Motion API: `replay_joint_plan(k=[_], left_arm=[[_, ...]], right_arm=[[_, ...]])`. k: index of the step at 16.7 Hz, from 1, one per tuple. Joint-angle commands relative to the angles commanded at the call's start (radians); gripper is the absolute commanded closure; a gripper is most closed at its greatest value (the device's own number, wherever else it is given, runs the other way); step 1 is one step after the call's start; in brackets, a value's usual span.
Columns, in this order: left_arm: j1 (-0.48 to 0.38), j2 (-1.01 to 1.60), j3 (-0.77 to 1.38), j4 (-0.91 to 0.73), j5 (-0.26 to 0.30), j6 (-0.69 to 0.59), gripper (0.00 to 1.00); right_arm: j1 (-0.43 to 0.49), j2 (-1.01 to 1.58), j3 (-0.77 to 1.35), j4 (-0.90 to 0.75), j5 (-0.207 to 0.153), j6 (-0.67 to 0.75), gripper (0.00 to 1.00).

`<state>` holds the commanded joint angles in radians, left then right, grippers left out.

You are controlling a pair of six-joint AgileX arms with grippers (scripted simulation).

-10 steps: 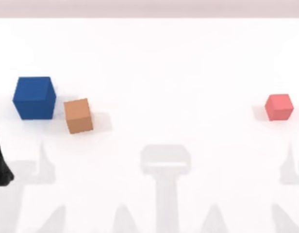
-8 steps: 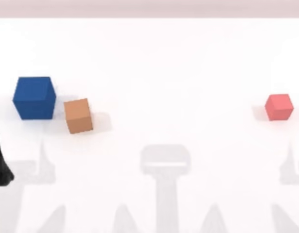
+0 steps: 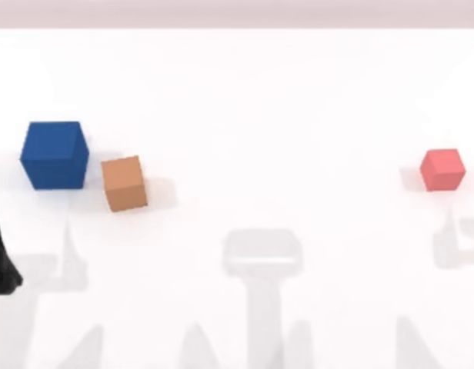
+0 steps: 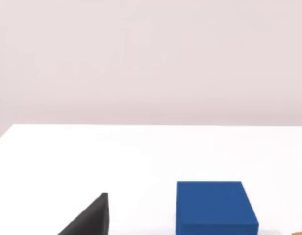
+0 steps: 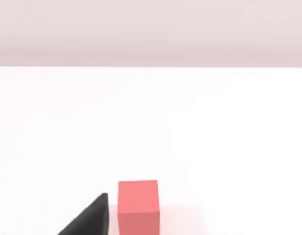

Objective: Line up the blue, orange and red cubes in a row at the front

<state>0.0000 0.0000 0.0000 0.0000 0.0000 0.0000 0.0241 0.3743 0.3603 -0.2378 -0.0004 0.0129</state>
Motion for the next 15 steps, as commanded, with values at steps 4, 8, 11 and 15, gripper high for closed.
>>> replay_joint_plan(k=[4, 8, 11, 15], left_arm=[[0.0, 0.0, 0.0, 0.0, 0.0, 0.0, 0.0], [0.0, 0.0, 0.0, 0.0, 0.0, 0.0, 0.0], [0.0, 0.0, 0.0, 0.0, 0.0, 0.0, 0.0], [0.0, 0.0, 0.0, 0.0, 0.0, 0.0, 0.0]], right_arm=[[0.023, 0.417, 0.346, -0.226, -0.001, 0.01, 0.0], [0.047, 0.893, 0.71, -0.477, 0.0, 0.022, 0.0], [0.063, 1.216, 0.963, -0.655, 0.001, 0.03, 0.0], [0.081, 1.553, 1.254, -0.849, 0.002, 0.04, 0.0]])
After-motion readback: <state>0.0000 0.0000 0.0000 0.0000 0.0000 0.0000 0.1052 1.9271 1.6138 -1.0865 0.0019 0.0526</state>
